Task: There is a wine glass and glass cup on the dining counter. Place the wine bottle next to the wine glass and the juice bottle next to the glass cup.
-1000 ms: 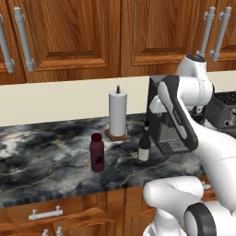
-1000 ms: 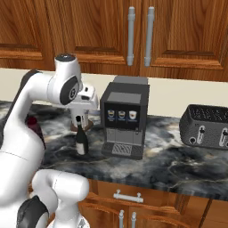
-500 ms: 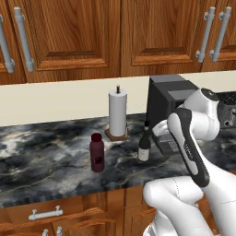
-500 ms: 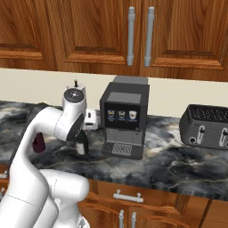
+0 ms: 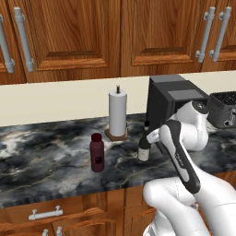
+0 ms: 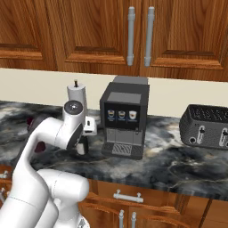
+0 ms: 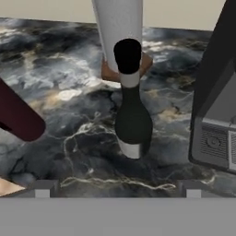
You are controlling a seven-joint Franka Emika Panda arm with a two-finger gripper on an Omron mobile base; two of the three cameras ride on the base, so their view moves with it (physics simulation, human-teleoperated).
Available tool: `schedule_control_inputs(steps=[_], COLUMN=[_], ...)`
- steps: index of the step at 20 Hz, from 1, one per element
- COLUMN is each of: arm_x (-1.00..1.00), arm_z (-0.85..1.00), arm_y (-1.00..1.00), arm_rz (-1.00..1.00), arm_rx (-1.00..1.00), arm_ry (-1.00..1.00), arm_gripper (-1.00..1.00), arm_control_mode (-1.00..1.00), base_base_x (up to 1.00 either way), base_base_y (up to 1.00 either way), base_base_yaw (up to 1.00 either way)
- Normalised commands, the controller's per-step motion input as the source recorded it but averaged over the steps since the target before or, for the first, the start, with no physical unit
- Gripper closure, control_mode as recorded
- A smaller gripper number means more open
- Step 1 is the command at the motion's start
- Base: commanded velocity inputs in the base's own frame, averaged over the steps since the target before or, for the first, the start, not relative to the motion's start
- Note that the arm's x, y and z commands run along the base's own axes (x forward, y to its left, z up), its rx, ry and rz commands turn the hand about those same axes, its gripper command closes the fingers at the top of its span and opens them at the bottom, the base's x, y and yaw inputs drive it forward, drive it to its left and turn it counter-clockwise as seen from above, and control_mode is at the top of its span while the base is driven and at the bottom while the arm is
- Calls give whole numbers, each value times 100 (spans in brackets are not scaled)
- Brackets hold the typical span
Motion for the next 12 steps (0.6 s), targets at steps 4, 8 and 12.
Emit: schedule_control_inputs(steps=[4,8,12], arm_x=[39,45,45], arm_z=[-29,-28,-24], arm_y=[5,0,0], arm_rz=[0,0,0], arm_rx=[0,0,0], arm_ry=[0,0,0], arm_gripper=[-100,-100,-100], arm_control_mode=[-100,-100,-100], base_base_x=[0,0,0], base_base_y=[0,0,0], base_base_yaw=[0,0,0])
